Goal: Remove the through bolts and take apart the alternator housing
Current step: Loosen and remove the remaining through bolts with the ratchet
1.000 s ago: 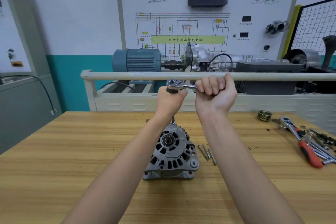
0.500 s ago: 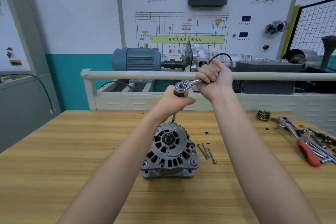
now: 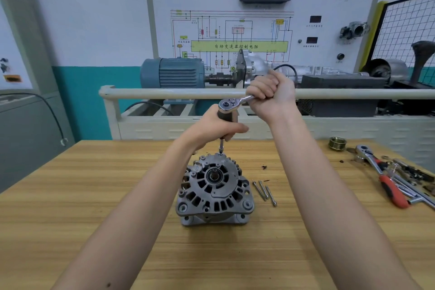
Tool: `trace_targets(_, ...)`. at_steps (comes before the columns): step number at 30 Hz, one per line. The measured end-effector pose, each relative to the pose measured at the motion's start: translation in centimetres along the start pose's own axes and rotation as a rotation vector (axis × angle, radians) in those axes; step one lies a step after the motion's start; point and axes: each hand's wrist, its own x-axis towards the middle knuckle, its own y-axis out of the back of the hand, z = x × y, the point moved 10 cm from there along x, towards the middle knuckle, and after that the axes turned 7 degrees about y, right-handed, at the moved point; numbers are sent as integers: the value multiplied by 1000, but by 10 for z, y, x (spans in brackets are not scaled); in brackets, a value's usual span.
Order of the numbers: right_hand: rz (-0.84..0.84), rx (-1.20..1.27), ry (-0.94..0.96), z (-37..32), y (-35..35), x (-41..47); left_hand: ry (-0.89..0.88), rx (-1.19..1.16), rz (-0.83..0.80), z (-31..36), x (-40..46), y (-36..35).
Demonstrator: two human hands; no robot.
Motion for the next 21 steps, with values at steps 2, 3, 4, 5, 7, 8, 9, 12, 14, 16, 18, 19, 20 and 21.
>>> trace_targets(2,0,-13,-31,4,-3,4,5,-30,45,-1,1,2)
trace_targets(3,8,-13,-8,3,-3,4,8,-54,85,-2,2,3)
trace_targets(4,19,-3,37,1,-1,2,17,-77,134,-4,3,5)
trace_targets(5,31,12,96,-2,2,-1,28,-102,198,-6,4,9)
trace_targets(7,36,30,242,-6,8,-14,58,-153,361,-12,3,19)
trace_targets(8,29,25,317,-7,10,-23,74,-167,450,-13,1,23)
trace_targets(9,21,15,387,-8,11,-31,85,-170,526,-14,-2,26)
trace_targets(12,-5,-19,501,-12,10,-46,81,-166,604,-13,-6,27)
trace_targets(14,-19,-5,441,-12,7,-39,76,-127,550,-11,-6,25)
trace_targets(16,-21,29,299,-9,5,-25,49,-92,439,-7,-4,22)
trace_targets(18,-30,19,140,-4,1,-10,-5,-68,299,-3,-3,16)
trace_targets(19,-42,1,68,-1,-1,-4,-27,-55,228,-1,-2,12)
trace_targets(20,-54,-14,3,2,-4,1,-39,-44,174,0,-2,8)
trace_targets(21,-61,-20,-45,4,-6,4,-42,-38,144,1,-2,5)
